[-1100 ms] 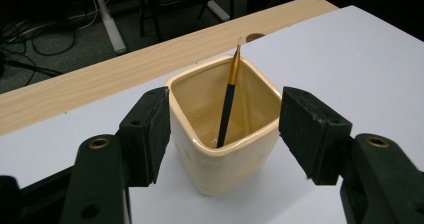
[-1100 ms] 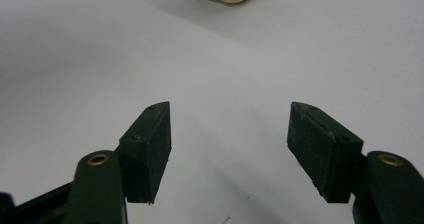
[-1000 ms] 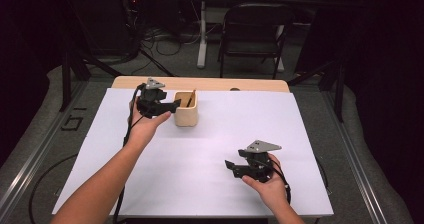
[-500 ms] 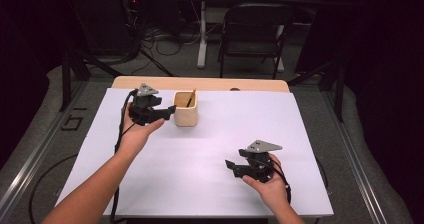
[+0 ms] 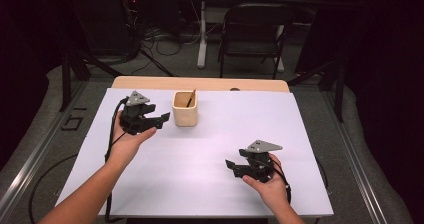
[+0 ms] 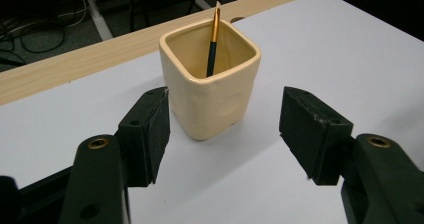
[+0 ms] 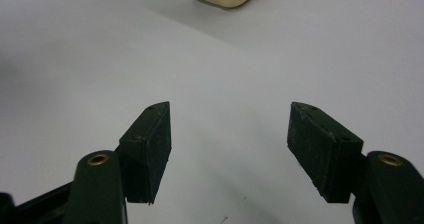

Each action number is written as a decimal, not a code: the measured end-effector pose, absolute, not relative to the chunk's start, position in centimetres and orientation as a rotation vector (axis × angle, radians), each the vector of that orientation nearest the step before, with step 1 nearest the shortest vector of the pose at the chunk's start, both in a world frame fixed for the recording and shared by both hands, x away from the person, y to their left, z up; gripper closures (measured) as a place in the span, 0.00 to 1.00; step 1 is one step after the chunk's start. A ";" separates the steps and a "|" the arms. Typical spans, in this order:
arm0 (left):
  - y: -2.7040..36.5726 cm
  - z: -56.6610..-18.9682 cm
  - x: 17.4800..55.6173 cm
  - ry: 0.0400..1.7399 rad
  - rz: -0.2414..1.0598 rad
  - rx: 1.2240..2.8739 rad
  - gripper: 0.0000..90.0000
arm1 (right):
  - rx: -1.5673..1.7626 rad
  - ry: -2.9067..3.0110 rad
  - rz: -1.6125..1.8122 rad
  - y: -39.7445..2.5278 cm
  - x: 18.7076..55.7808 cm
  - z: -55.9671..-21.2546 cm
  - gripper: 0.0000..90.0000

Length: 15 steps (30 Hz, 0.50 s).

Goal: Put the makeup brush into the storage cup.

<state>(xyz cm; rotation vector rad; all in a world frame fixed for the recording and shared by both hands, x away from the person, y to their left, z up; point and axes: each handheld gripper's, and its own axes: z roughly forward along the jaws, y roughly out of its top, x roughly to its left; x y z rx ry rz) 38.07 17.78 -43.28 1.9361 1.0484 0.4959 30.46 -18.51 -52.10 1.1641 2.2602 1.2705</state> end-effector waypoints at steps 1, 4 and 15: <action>17.8 -43.3 37.9 1.046 0.492 1.934 0.42 | 1.165 2.260 1.268 -18.5 30.5 -52.1 0.38; 18.0 -43.5 37.5 1.042 0.488 1.936 0.42 | 1.163 2.255 1.276 -18.5 30.5 -52.1 0.38; 18.7 -44.6 35.7 1.029 0.475 1.927 0.42 | 1.164 2.255 1.271 -18.6 30.5 -52.1 0.38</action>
